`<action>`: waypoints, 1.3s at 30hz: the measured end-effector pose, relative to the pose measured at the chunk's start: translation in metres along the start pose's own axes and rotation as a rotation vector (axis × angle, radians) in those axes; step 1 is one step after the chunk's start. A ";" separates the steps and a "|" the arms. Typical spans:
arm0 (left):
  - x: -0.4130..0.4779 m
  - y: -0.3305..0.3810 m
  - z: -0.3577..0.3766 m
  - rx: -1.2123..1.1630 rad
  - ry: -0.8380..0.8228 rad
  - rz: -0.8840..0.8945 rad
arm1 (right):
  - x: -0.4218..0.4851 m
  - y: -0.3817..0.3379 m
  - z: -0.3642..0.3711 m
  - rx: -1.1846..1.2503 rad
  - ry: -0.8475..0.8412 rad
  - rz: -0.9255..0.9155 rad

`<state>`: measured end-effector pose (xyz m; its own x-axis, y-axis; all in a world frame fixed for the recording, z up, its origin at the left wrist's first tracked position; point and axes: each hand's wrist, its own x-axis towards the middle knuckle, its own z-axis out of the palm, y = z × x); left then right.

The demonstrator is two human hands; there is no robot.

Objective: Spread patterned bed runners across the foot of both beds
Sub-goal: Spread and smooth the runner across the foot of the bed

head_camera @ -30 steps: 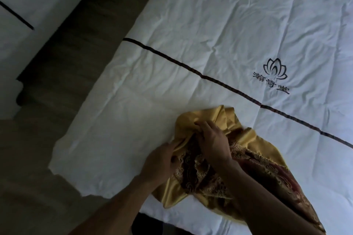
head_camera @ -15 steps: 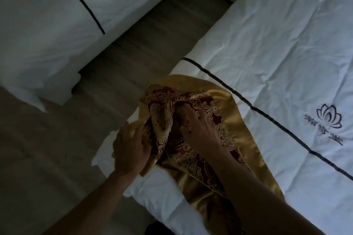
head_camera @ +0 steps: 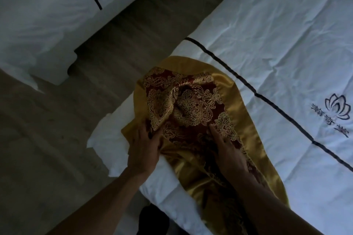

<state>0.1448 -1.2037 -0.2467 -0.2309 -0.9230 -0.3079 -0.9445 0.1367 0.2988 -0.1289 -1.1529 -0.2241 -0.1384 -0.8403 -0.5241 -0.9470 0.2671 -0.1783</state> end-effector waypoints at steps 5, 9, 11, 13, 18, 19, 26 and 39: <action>0.006 -0.007 -0.024 0.081 0.008 -0.100 | -0.038 0.073 -0.018 0.005 0.000 0.223; 0.010 -0.009 -0.032 0.102 0.086 -0.124 | -0.054 0.099 -0.022 0.051 -0.003 0.276; 0.006 -0.002 -0.029 0.110 0.136 -0.047 | -0.048 0.093 -0.024 0.013 0.013 0.222; 0.000 0.008 -0.023 0.117 0.189 0.094 | -0.035 0.078 -0.025 -0.001 0.036 0.145; -0.024 0.015 0.000 -0.036 0.160 0.442 | 0.008 0.034 -0.016 0.110 0.043 -0.003; -0.029 0.012 0.008 -0.049 0.082 0.488 | 0.015 0.025 -0.015 0.143 0.048 -0.022; -0.040 -0.004 0.037 0.121 -0.137 0.394 | 0.029 0.007 0.001 0.137 -0.041 -0.125; -0.003 -0.041 -0.018 -0.074 0.093 -0.308 | 0.024 0.004 -0.029 -0.078 0.017 0.073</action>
<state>0.1884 -1.2132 -0.2415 0.0884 -0.9464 -0.3108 -0.9463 -0.1772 0.2703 -0.1449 -1.1860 -0.2134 -0.2125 -0.8280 -0.5189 -0.9538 0.2912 -0.0742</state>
